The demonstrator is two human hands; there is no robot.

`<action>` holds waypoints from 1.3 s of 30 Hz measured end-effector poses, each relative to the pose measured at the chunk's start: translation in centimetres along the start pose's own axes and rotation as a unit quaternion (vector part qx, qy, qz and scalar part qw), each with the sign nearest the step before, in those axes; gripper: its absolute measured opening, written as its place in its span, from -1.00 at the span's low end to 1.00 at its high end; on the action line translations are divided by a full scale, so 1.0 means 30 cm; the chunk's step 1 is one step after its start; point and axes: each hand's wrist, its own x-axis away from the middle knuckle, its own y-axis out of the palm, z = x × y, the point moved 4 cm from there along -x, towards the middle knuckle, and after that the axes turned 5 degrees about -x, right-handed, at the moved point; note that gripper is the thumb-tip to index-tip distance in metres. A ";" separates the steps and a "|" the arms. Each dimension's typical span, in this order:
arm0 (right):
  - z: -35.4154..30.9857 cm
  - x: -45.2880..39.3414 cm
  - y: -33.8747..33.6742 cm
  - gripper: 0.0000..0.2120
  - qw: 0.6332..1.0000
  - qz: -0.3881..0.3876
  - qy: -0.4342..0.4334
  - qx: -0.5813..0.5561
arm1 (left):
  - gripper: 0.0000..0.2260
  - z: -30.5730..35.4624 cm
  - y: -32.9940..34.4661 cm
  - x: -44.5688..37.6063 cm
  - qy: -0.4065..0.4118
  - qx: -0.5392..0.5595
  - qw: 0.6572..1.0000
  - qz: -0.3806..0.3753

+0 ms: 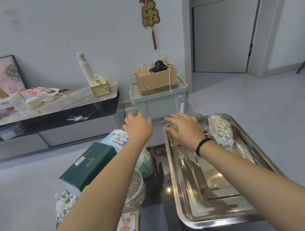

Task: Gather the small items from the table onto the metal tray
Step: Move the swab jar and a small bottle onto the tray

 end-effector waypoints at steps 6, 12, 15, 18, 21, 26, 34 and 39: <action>0.002 -0.077 0.075 -0.60 1.000 0.009 0.005 0.002 | -0.65 -0.076 0.075 -0.114 -0.037 0.008 0.997 -0.064; 0.026 -0.075 0.088 -0.61 0.998 -0.002 0.021 -0.060 | -0.75 -0.081 0.059 -0.094 -0.032 0.078 0.996 -0.040; 0.020 -0.050 0.060 -0.60 0.995 0.001 0.027 -0.098 | -0.76 -0.065 0.030 -0.061 -0.030 0.149 0.988 -0.040; 0.002 -0.011 0.001 -0.58 0.988 0.008 0.030 -0.150 | -0.73 -0.016 -0.044 0.001 0.022 0.205 0.979 -0.003; -0.017 0.042 -0.074 -0.57 0.959 0.021 0.055 -0.277 | -0.72 0.050 -0.130 0.096 0.095 0.221 0.970 0.038; 0.027 0.155 -0.166 -0.64 0.909 0.053 0.134 -0.391 | -0.66 0.161 -0.130 0.260 0.158 0.284 0.945 -0.028; 0.229 0.387 -0.248 -0.72 0.900 0.045 0.226 -0.370 | -0.54 0.334 0.057 0.456 0.168 0.303 0.927 -0.145; 0.346 0.436 -0.257 -0.77 0.879 0.083 0.274 -0.382 | -0.67 0.437 0.148 0.491 0.140 0.334 0.914 -0.183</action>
